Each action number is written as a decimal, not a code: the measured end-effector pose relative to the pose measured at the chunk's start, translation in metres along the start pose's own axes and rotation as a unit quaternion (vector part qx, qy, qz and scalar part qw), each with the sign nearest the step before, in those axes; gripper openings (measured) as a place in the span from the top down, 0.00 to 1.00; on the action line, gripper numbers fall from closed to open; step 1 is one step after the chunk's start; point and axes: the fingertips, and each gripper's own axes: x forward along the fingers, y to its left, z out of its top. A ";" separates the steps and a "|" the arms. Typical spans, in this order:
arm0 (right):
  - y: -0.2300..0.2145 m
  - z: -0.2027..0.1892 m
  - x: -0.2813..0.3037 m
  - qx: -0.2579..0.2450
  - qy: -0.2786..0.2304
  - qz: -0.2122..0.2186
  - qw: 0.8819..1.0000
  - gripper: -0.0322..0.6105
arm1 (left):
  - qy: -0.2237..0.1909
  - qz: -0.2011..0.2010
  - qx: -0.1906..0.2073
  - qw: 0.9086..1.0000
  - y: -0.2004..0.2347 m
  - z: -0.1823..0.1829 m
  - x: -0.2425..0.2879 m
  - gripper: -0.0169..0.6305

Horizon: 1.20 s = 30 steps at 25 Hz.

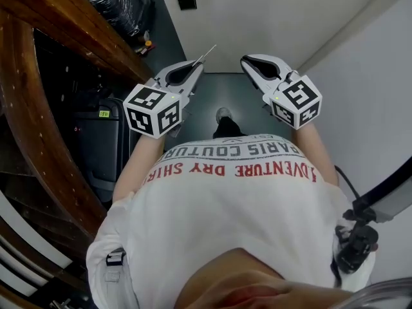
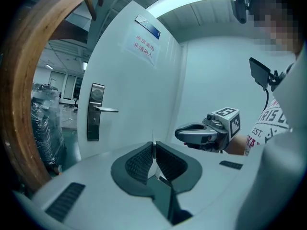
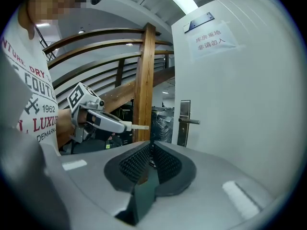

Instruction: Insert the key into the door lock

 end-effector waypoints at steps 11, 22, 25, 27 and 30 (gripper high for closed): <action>-0.123 0.011 0.114 -0.002 0.005 0.040 0.999 0.94 | 0.003 0.046 -0.035 0.998 0.108 0.031 0.087 0.94; -0.218 0.048 0.211 -0.049 -0.023 0.018 0.998 0.78 | -0.001 0.067 -0.064 0.996 0.184 0.042 0.124 0.94; -0.235 0.056 0.234 -0.077 -0.031 0.007 0.996 0.72 | -0.004 0.071 -0.067 0.995 0.197 0.045 0.129 0.94; -0.246 0.057 0.249 -0.086 -0.033 0.000 0.996 0.70 | -0.007 0.071 -0.072 0.995 0.204 0.045 0.133 0.94; -0.258 0.055 0.265 -0.078 -0.031 0.005 0.996 0.70 | -0.012 0.075 -0.077 0.994 0.212 0.043 0.138 0.94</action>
